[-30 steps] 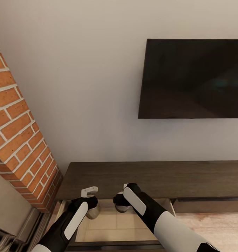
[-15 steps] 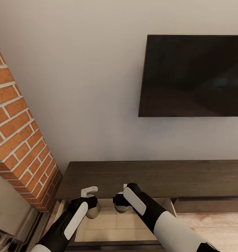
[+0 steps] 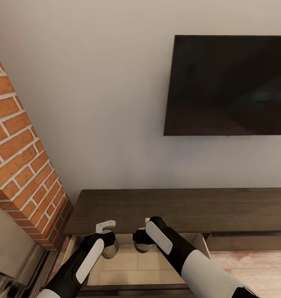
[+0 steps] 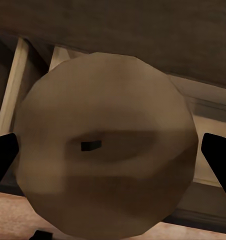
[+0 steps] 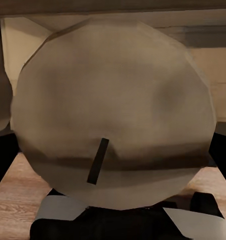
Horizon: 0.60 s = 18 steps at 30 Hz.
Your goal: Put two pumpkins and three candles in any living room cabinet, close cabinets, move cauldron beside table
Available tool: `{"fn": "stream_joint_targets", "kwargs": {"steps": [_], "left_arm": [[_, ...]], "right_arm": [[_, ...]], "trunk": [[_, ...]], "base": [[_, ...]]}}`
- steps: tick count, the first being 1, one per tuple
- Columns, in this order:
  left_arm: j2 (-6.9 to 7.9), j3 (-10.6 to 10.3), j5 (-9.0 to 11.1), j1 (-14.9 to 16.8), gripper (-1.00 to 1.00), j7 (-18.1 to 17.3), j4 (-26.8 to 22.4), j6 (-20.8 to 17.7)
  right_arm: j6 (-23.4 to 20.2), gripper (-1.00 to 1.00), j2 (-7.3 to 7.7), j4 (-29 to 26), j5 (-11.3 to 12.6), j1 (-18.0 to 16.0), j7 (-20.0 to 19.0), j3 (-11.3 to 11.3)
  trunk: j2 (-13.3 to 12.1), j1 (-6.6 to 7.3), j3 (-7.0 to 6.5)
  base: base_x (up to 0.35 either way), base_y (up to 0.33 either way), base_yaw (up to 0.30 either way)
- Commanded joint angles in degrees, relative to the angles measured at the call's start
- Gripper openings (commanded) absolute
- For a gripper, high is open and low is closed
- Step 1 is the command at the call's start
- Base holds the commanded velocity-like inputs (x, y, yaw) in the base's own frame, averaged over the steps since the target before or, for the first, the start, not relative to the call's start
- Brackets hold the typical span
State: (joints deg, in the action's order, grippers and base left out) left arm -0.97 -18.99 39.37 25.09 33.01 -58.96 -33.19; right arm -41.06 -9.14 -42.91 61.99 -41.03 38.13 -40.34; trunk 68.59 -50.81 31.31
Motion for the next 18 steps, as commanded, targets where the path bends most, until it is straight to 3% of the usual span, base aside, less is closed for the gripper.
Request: {"fn": "stream_joint_targets", "kwargs": {"steps": [1, 7, 18], "left_arm": [[0.01, -0.1, 0.6, 0.0, -1.0, 0.6, -0.1, 0.0], [0.04, -0.1, 0.6, 0.0, -1.0, 0.5, -0.1, -0.2], [0.01, -0.1, 0.6, 0.0, -1.0, 0.5, 0.0, -0.2]], "right_arm": [[-0.1, -1.0, 0.02, -0.1, 1.3, -0.1, 0.6, -0.2], [-2.0, -1.0, 0.41, 0.0, 7.1, 0.0, 0.5, -0.1], [-1.6, -1.0, 0.53, 0.7, 7.2, 0.0, 0.5, -0.2]], "trunk": [[0.5, -0.23, 0.24], [2.9, -1.55, 1.32], [7.3, -3.96, 3.29]], "base": [[0.0, 0.0, 0.0], [0.0, 0.0, 0.0], [0.0, 0.0, 0.0]]}}
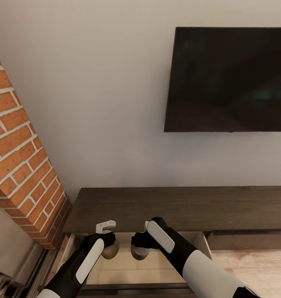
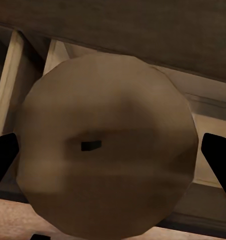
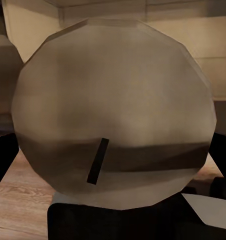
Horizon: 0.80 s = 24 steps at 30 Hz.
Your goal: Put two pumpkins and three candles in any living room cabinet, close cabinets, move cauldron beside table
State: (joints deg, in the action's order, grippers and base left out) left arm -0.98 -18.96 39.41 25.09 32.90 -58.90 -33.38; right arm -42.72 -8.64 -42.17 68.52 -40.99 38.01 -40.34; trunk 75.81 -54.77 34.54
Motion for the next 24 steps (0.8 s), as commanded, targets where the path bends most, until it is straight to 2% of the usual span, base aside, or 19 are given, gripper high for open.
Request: {"fn": "stream_joint_targets", "kwargs": {"steps": [1, 11, 18, 24], "left_arm": [[0.02, -0.1, 0.6, 0.0, -1.0, 0.6, -0.1, 0.0], [0.02, -0.2, 0.6, 0.0, -1.0, 0.5, -0.1, 0.0], [0.02, -0.2, 0.6, 0.0, -1.0, 0.5, 0.0, -0.3], [-0.03, -0.4, 0.6, 0.0, -1.0, 0.6, 0.1, -0.4]], "right_arm": [[0.1, -1.0, 0.02, 0.0, 0.6, -0.1, 0.6, -0.2], [0.5, -1.0, 0.1, -0.1, 0.4, -0.1, 0.6, -0.2], [8.5, -1.0, 0.11, -0.2, -0.1, -0.1, 0.4, -0.9], [9.8, -1.0, 0.19, -0.2, 0.1, -0.1, 0.2, -0.7]], "trunk": [[0.5, -0.23, 0.24], [4.5, -2.42, 2.04], [7.3, -3.96, 3.29], [9.7, -5.28, 4.37]], "base": [[0.0, 0.0, 0.0], [0.0, 0.0, 0.0], [0.0, 0.0, 0.0], [0.0, 0.0, 0.0]]}}
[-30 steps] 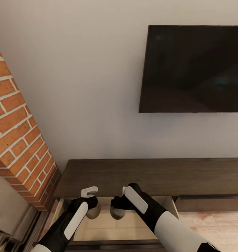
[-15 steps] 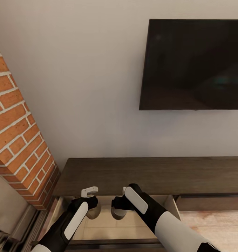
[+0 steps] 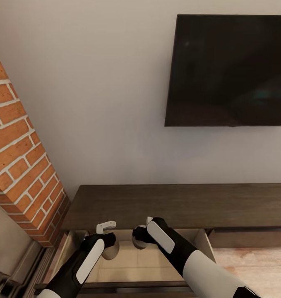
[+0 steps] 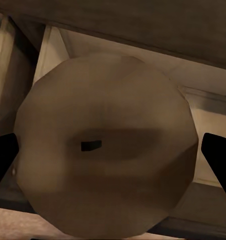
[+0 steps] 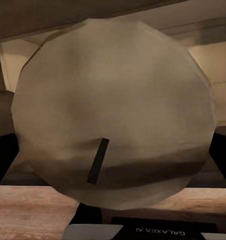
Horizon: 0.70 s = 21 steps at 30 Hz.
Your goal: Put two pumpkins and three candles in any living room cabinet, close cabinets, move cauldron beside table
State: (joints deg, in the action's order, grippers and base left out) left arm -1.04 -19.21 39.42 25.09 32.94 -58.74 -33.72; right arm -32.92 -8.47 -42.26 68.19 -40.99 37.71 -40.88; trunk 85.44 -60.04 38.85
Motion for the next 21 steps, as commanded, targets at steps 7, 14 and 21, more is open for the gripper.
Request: {"fn": "stream_joint_targets", "kwargs": {"steps": [7, 14, 21], "left_arm": [[0.03, -0.3, 0.6, 0.0, -1.0, 0.6, -0.1, 0.0], [0.04, -0.3, 0.6, 0.0, -1.0, 0.6, 0.0, 0.0], [0.05, -0.3, 0.5, 0.0, -1.0, 0.6, 0.2, 0.0]], "right_arm": [[-0.1, -1.0, -0.04, 0.1, 1.0, -0.1, 0.4, 0.0], [-0.4, -1.0, -0.05, 0.5, 1.1, -0.1, 0.5, 0.1], [-0.3, -1.0, -0.07, 3.1, 0.7, -0.1, 0.4, 0.0]], "trunk": [[2.9, -1.54, 1.31], [5.7, -3.08, 2.57], [8.5, -4.62, 3.83]], "base": [[0.0, 0.0, 0.0], [0.0, 0.0, 0.0], [0.0, 0.0, 0.0]]}}
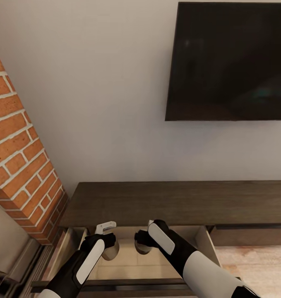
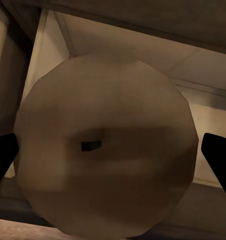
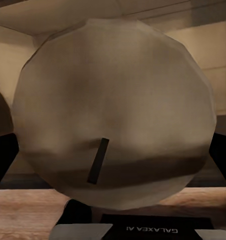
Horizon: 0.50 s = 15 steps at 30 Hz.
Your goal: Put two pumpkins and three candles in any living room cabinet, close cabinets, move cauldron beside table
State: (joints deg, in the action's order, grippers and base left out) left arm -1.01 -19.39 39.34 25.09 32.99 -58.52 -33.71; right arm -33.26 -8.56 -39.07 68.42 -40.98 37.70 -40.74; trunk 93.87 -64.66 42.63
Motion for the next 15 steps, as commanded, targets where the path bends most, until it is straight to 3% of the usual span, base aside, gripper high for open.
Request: {"fn": "stream_joint_targets", "kwargs": {"steps": [1, 15], "left_arm": [[0.03, -0.1, 0.6, 0.0, -1.0, 0.6, -0.1, 0.0], [0.04, -0.1, 0.6, 0.0, -1.0, 0.7, 0.0, 0.0]], "right_arm": [[0.0, -1.0, 0.03, 0.0, 0.4, -0.1, 0.4, -0.2], [1.4, -1.0, 0.04, 0.3, -0.1, -0.1, 0.4, -0.5]], "trunk": [[0.4, -0.22, 0.23], [6.1, -3.3, 2.75]], "base": [[0.0, 0.0, 0.0], [0.0, 0.0, 0.0]]}}
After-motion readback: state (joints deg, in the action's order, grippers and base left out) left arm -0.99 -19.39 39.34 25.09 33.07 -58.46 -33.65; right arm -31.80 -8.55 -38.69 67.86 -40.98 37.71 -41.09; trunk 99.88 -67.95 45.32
